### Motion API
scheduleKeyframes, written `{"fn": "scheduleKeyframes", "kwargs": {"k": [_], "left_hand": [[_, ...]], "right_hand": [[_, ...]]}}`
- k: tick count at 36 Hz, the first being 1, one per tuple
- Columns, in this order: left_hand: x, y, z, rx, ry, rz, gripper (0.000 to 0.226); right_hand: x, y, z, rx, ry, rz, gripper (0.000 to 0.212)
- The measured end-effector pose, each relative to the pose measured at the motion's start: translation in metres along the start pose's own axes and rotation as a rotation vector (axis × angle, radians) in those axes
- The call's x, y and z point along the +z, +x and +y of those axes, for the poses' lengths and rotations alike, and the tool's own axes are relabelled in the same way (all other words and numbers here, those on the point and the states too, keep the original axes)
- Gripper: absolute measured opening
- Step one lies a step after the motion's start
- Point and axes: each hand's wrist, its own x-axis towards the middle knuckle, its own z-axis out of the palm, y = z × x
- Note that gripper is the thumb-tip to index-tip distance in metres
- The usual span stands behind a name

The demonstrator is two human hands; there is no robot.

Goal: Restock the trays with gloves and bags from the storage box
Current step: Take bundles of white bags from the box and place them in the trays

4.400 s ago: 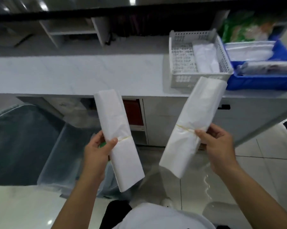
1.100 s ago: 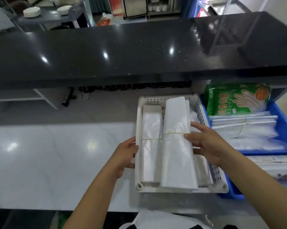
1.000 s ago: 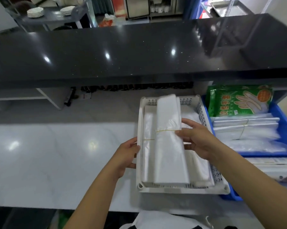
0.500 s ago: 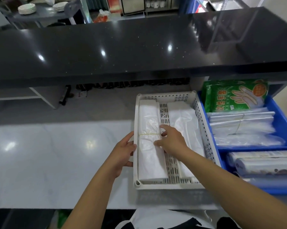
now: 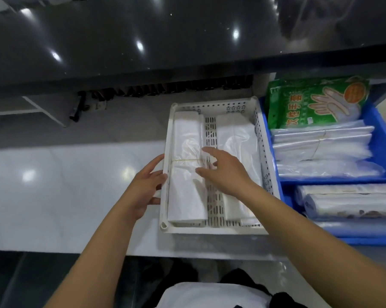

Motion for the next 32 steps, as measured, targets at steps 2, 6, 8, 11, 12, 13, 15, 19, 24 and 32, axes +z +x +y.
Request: {"fn": "scheduleKeyframes", "kwargs": {"k": [2,6,8,11,12,13,15,19,24,32], "left_hand": [[0.001,0.001,0.0,-0.006,0.01,0.025,0.047],[0.002,-0.002,-0.002,-0.005,0.017,0.045,0.049],[0.004,-0.006,-0.001,-0.004,0.018,0.065,0.049],[0.008,-0.018,0.003,0.033,0.049,0.12,0.046],[0.009,-0.024,0.002,0.061,0.086,0.142,0.044],[0.01,-0.032,0.0,0.096,0.145,0.172,0.045],[0.008,-0.051,-0.01,0.206,0.336,0.248,0.054],[0.002,-0.109,-0.05,0.432,0.601,0.372,0.071],[-0.02,-0.188,-0.151,0.405,0.605,0.479,0.078],[-0.059,-0.294,-0.333,-0.086,0.469,0.561,0.088]], "right_hand": [[-0.005,-0.006,0.005,-0.053,-0.009,-0.026,0.064],[-0.013,-0.021,0.012,-0.15,-0.12,-0.076,0.062],[-0.017,-0.029,0.012,-0.168,-0.189,-0.091,0.063],[-0.019,-0.045,0.007,-0.192,-0.25,-0.091,0.065],[-0.019,-0.052,0.004,-0.209,-0.262,-0.084,0.065],[-0.017,-0.06,0.0,-0.229,-0.273,-0.074,0.065],[-0.01,-0.078,-0.01,-0.263,-0.282,-0.047,0.065],[0.022,-0.122,-0.032,-0.318,-0.269,0.002,0.065],[0.099,-0.181,-0.046,-0.375,-0.259,-0.046,0.066],[0.232,-0.265,-0.028,-0.331,-0.448,-0.505,0.08]]}}
